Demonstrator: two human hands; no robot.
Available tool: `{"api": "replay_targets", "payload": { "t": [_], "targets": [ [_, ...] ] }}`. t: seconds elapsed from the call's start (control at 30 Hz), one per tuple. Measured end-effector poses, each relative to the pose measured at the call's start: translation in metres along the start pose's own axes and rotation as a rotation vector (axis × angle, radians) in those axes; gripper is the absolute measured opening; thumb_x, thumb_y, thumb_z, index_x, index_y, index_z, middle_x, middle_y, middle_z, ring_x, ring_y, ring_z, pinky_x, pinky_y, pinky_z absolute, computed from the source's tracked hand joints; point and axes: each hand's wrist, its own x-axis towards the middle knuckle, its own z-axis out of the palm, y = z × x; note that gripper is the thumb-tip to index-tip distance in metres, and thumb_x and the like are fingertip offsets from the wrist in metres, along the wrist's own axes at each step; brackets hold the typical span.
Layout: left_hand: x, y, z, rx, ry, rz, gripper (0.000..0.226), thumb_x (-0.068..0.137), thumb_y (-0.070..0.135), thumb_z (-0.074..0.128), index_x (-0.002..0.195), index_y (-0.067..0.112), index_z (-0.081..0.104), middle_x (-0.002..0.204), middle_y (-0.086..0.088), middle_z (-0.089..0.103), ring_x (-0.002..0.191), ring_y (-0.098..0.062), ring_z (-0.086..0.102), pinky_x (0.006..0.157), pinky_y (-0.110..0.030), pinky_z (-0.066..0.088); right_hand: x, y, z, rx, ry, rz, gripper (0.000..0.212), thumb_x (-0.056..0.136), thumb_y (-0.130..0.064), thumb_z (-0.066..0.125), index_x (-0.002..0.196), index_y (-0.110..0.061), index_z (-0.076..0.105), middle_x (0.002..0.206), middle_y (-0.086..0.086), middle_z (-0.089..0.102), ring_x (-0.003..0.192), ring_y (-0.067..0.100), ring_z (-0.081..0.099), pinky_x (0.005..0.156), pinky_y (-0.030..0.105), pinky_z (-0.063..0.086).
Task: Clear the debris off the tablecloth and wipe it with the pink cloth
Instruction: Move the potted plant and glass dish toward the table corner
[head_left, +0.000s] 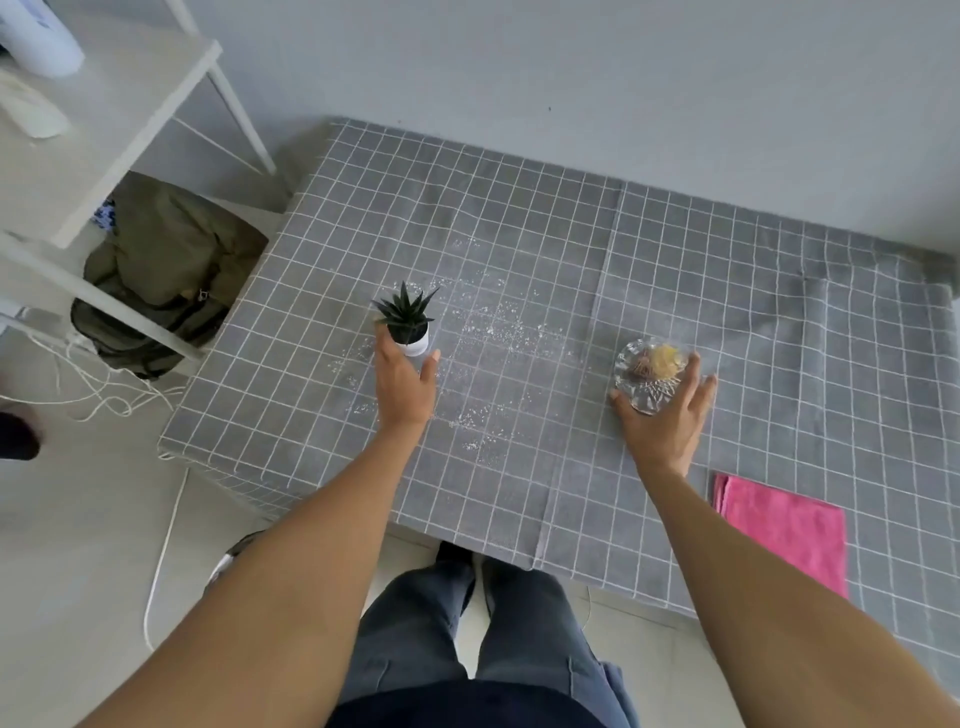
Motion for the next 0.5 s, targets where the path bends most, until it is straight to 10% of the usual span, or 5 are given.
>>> {"api": "replay_targets", "payload": {
  "t": [0.5],
  "targets": [
    [0.013,-0.005,0.021,-0.026,0.172,0.042,0.063,0.088,0.024,0.066,0.138,-0.001,0.036,0.131,-0.018,0.054,0.118,-0.033,0.055,0.096,-0.042,0.048,0.018,0.010,0.021,0.159,0.074,-0.049,0.104,0.066,-0.048,0.083,0.147,-0.036,0.018,0.156,0.024,0.013,0.144,0.041,0.013,0.110,0.059,0.028]
  ]
}}
